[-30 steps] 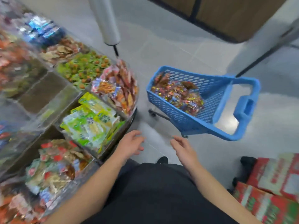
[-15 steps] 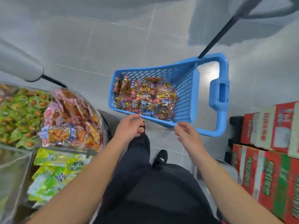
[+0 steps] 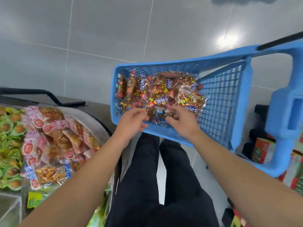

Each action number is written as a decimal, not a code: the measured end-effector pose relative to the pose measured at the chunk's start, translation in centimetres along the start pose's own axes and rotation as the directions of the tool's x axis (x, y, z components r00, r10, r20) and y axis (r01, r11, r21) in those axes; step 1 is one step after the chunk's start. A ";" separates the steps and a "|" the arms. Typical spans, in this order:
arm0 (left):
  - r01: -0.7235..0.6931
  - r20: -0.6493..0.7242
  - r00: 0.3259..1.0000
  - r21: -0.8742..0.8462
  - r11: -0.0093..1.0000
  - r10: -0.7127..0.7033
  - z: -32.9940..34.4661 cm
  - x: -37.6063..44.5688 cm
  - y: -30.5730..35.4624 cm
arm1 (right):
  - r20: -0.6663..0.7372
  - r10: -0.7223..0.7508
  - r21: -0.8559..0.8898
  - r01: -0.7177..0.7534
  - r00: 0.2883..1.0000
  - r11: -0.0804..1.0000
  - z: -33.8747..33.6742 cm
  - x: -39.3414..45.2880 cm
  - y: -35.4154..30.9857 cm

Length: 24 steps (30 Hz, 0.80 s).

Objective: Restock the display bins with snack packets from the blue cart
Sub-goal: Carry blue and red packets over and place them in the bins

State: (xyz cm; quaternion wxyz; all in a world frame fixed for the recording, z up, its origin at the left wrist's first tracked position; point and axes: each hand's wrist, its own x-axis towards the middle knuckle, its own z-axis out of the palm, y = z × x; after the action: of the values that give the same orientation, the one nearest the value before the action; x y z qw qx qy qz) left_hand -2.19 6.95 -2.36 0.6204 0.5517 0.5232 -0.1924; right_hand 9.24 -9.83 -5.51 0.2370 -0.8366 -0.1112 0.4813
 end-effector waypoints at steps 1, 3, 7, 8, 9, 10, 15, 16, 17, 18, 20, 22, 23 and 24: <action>0.010 -0.003 1.000 -0.013 1.000 -0.010 0.0 0.9 -0.4 | 0.031 -0.016 -0.066 0.018 0.999 0.998 0.7 1.4 0.3; 0.021 -0.011 1.000 -0.038 0.999 -0.021 -0.1 2.6 -1.1 | 0.085 -0.031 -0.225 0.050 0.996 0.973 2.0 3.8 0.9; 0.040 -0.010 0.999 -0.052 0.998 -0.040 -0.1 4.8 -2.6 | 0.028 -0.060 -0.557 0.065 0.998 0.828 4.0 5.6 1.5; 0.044 -0.012 0.999 -0.056 0.997 -0.045 0.0 5.1 -2.9 | 0.004 -0.074 -0.581 0.062 0.997 0.811 4.0 5.8 1.2; 0.047 -0.016 0.999 -0.063 0.997 -0.048 0.0 5.4 -3.1 | -0.015 -0.085 -0.589 0.060 0.996 0.806 3.8 5.8 1.0; 0.052 -0.023 0.998 -0.074 0.996 -0.054 0.0 5.6 -3.2 | -0.042 -0.098 -0.576 0.057 0.994 0.816 3.4 5.7 0.9; 0.010 -0.072 0.997 -0.121 0.993 -0.019 0.4 5.4 -2.8 | -0.330 -0.053 -0.126 0.012 0.943 0.992 0.0 2.7 1.5; 0.000 -0.080 0.997 -0.134 0.991 -0.011 0.7 5.2 -2.6 | -0.349 0.031 0.059 -0.011 0.936 0.998 -0.4 2.0 1.6; -0.006 -0.081 0.997 -0.148 0.989 -0.006 1.0 5.1 -2.5 | -0.333 0.133 0.261 -0.044 0.934 0.964 -0.6 1.3 1.8; -0.004 -0.069 0.998 -0.159 0.987 -0.007 1.4 4.9 -2.3 | -0.280 0.227 0.461 -0.077 0.933 0.884 -0.8 0.8 1.9; 0.028 0.017 1.000 -0.177 0.984 -0.025 2.3 4.5 -1.8 | -0.167 0.336 0.735 -0.110 0.927 0.669 -0.7 0.0 1.9; 0.106 0.146 0.987 -0.249 0.963 -0.071 3.3 4.1 -1.3 | -0.087 0.375 0.854 -0.125 0.923 0.505 -0.1 -0.7 1.7; 0.147 0.199 0.976 -0.304 0.941 -0.088 4.0 3.9 -1.1 | -0.032 0.383 0.895 -0.144 0.923 0.422 0.3 -1.1 1.4; 0.166 0.230 0.969 -0.348 0.923 -0.088 4.7 3.7 -1.0 | 0.030 0.376 0.922 -0.171 0.926 0.348 0.8 -1.3 1.1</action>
State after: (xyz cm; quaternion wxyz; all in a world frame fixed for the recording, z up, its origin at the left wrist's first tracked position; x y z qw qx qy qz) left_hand 0.47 3.78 -6.77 0.7497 0.3682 0.5163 -0.1892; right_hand 7.80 -11.11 -5.42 0.5796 -0.6168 0.3346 0.4143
